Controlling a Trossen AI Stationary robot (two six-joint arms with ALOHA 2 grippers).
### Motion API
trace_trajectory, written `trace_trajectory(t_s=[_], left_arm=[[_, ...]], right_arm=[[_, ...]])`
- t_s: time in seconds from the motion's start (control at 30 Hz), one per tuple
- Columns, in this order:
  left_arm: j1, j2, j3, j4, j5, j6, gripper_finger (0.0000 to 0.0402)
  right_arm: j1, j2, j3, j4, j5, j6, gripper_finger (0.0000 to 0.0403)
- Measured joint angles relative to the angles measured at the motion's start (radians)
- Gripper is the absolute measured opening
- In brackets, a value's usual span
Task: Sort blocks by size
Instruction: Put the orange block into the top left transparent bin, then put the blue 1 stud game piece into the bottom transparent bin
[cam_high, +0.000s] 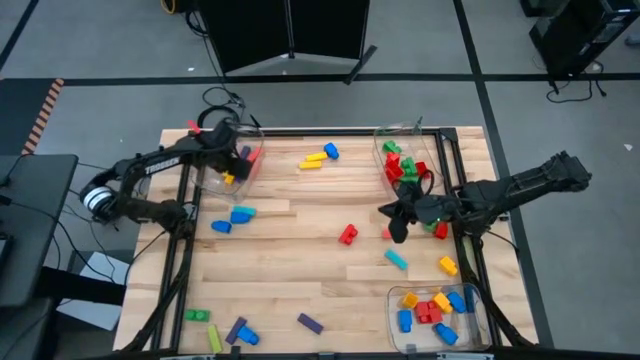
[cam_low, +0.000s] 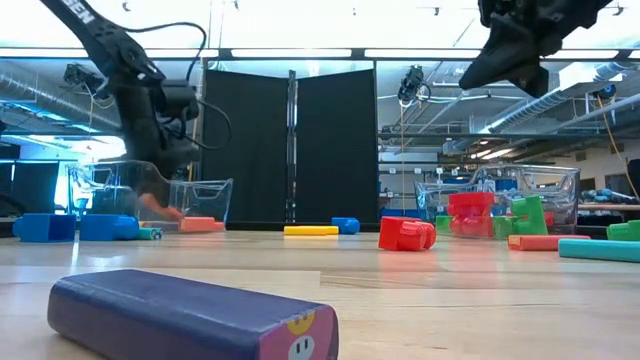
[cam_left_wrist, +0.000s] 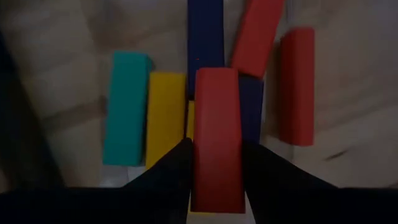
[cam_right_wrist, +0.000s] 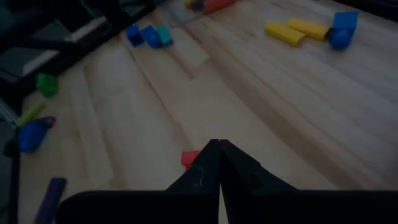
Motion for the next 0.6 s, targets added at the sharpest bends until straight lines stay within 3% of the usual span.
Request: trace_trajectory(t_s=[0.6], left_arm=[[0.005,0.025,0.075,-0.011,-0.04,0.089,0.0151]], right_arm=[[-0.051,0.0,0.0,0.121,-0.009,-0.015,0.0032]])
